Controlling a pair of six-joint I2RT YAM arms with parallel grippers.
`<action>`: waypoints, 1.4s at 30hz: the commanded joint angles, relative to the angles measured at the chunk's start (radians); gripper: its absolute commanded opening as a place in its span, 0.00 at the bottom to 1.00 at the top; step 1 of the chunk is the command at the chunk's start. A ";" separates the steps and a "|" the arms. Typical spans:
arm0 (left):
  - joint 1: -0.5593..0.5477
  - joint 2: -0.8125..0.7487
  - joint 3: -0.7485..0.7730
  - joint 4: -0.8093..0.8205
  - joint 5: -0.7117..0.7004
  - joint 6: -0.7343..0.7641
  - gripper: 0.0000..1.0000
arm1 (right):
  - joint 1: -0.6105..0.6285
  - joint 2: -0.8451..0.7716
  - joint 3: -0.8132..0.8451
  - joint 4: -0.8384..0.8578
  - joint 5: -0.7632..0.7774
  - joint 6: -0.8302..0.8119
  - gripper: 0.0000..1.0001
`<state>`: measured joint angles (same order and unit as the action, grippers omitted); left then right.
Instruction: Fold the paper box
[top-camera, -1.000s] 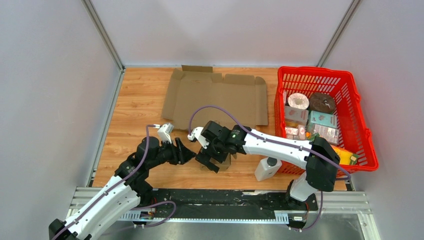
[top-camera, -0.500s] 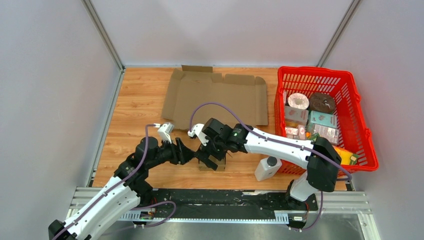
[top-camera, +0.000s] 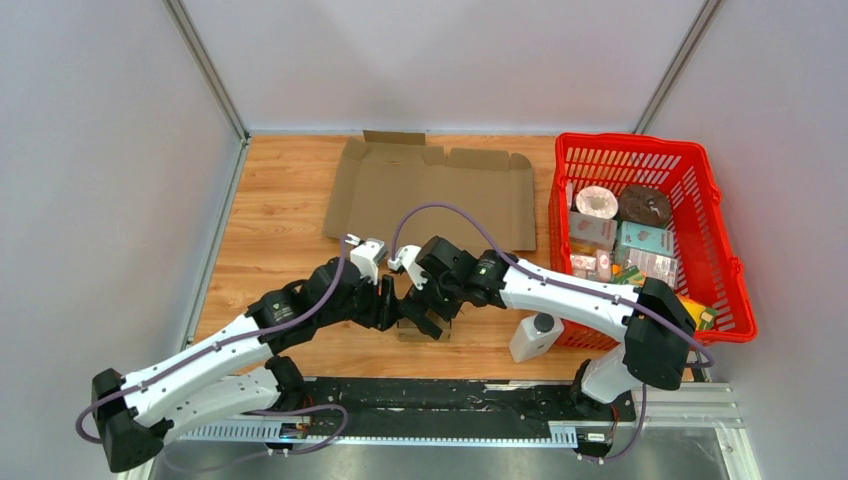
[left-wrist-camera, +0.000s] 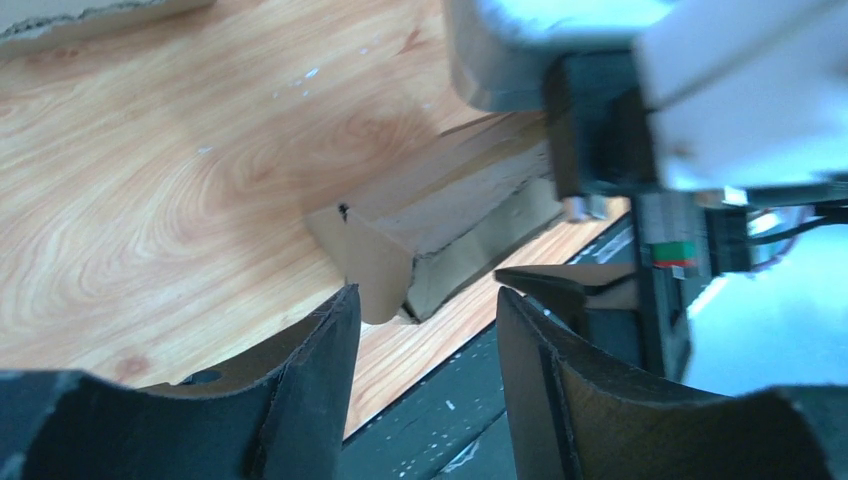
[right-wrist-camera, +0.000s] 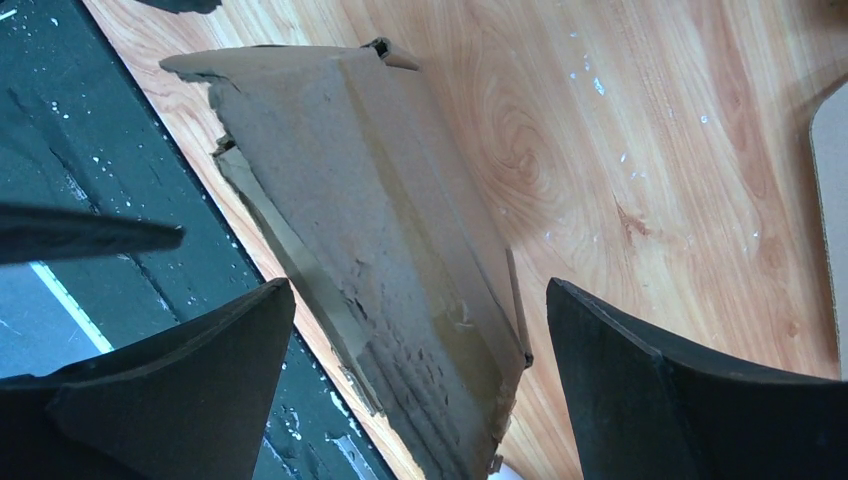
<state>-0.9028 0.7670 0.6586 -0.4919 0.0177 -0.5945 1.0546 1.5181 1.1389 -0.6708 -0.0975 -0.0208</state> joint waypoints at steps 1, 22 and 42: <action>-0.048 0.069 0.053 -0.088 -0.146 0.025 0.58 | -0.018 -0.056 -0.016 0.056 0.002 0.015 1.00; -0.073 0.169 0.134 -0.048 -0.101 -0.076 0.16 | -0.027 -0.084 -0.116 0.143 -0.010 0.076 1.00; -0.076 0.219 0.075 -0.007 -0.111 -0.217 0.11 | -0.027 -0.065 -0.136 0.172 -0.011 0.119 1.00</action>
<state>-0.9730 0.9833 0.7441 -0.5278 -0.0891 -0.7700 1.0306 1.4460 1.0195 -0.5552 -0.1059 0.0750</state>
